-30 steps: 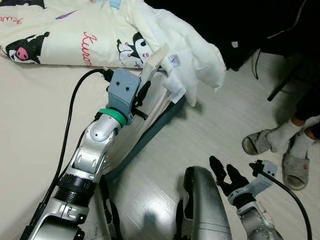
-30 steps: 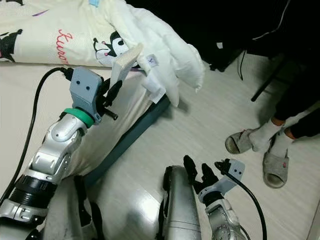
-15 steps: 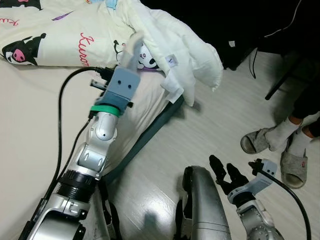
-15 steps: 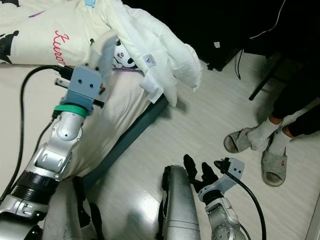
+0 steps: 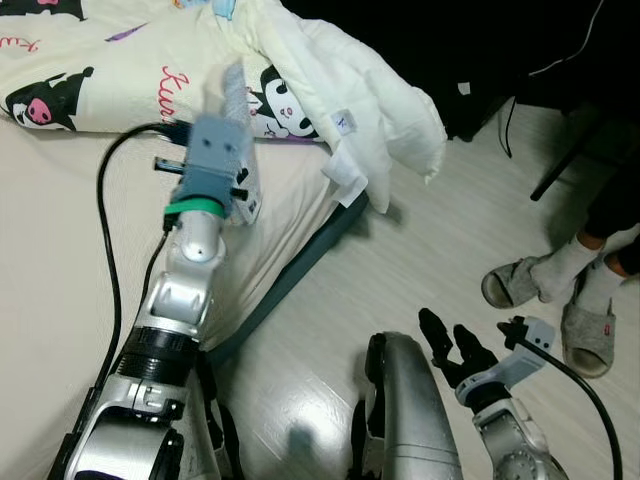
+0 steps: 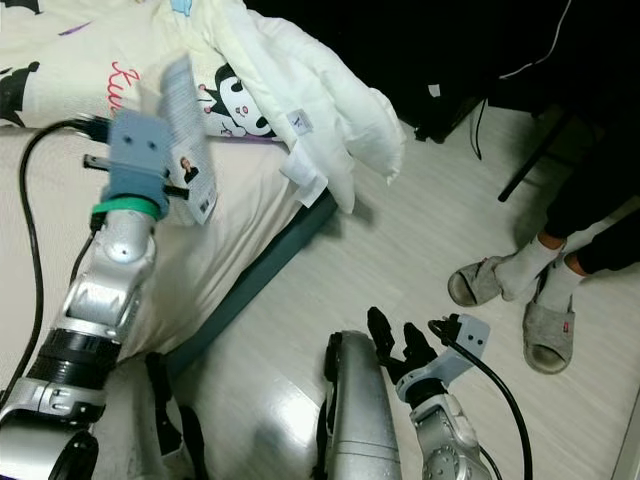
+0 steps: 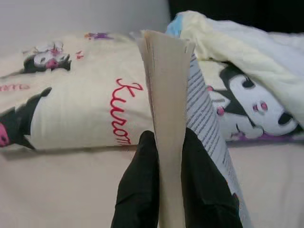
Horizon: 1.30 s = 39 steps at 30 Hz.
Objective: Clean up the room
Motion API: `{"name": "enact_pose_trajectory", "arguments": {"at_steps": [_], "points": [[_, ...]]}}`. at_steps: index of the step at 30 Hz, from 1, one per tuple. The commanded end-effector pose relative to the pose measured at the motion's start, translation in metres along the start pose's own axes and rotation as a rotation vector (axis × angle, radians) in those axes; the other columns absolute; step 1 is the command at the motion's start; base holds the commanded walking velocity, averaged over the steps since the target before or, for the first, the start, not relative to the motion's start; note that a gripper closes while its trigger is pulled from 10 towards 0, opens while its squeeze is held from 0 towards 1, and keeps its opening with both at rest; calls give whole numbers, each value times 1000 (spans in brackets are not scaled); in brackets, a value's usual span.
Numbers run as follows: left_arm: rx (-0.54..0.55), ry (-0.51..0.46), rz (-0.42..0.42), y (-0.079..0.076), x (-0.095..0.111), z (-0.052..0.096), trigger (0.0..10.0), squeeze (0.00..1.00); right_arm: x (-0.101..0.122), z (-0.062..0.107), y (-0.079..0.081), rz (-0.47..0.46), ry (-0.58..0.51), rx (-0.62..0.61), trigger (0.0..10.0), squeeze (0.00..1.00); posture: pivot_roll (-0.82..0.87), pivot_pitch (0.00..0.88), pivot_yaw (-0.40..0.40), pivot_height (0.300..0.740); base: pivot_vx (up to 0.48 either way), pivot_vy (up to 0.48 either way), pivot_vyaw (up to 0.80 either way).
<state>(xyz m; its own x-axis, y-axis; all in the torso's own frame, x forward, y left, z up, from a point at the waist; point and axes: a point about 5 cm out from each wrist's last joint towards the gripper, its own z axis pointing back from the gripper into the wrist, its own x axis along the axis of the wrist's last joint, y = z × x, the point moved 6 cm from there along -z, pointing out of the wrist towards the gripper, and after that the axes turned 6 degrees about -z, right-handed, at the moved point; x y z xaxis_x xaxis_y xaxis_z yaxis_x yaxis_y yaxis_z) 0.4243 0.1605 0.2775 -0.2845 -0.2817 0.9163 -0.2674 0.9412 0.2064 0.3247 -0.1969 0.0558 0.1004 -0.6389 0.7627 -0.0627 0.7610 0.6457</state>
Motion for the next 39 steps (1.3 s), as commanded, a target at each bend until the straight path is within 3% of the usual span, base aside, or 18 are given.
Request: {"name": "enact_pose_trajectory", "arguments": {"at_steps": [1,3,5,6,7,15,21,22,23,25,27,30,39], "points": [[-88,50,146,-8,0,-1,10000,0,-4,7,-5,0,6,-18,10000,0,-109,275,52,551,0,0,0],[-88,50,146,-8,0,-1,10000,0,-4,7,-5,0,6,-18,10000,0,-109,275,52,551,0,0,0],[-218,-55,332,-8,50,0,10000,0,10,4,11,77,-23,26,10000,0,-86,254,46,551,0,0,0],[-218,-55,332,-8,50,0,10000,0,10,4,11,77,-23,26,10000,0,-86,254,46,551,0,0,0],[-242,-101,381,-4,68,1,10000,0,16,3,19,123,-38,44,10000,0,-84,248,43,551,0,0,0],[-223,-246,441,16,109,0,10000,0,39,-8,51,249,-119,99,10000,0,-71,207,24,551,0,0,0],[-237,-259,376,11,107,3,10000,0,49,-12,60,297,-164,100,10000,0,-64,181,24,551,0,0,0],[-232,-234,325,5,93,9,10000,0,57,-13,61,344,-208,87,10000,0,-64,165,25,551,0,0,0],[-232,-234,325,5,93,9,10000,0,57,-13,61,344,-208,87,10000,0,-64,165,25,551,0,0,0],[-240,-200,231,-10,71,24,10000,0,76,-9,59,426,-306,38,10000,0,-64,141,26,561,0,0,0],[-240,-200,231,-10,71,24,10000,0,76,-9,59,426,-306,38,10000,0,-64,141,26,561,0,0,0],[-295,-212,130,-25,60,40,10000,0,88,-6,56,449,-355,-3,10000,0,-63,135,27,576,0,0,0],[-369,-136,97,-37,34,43,10000,0,94,-8,58,478,-373,-6,10000,0,-60,124,34,601,0,0,0]]}}
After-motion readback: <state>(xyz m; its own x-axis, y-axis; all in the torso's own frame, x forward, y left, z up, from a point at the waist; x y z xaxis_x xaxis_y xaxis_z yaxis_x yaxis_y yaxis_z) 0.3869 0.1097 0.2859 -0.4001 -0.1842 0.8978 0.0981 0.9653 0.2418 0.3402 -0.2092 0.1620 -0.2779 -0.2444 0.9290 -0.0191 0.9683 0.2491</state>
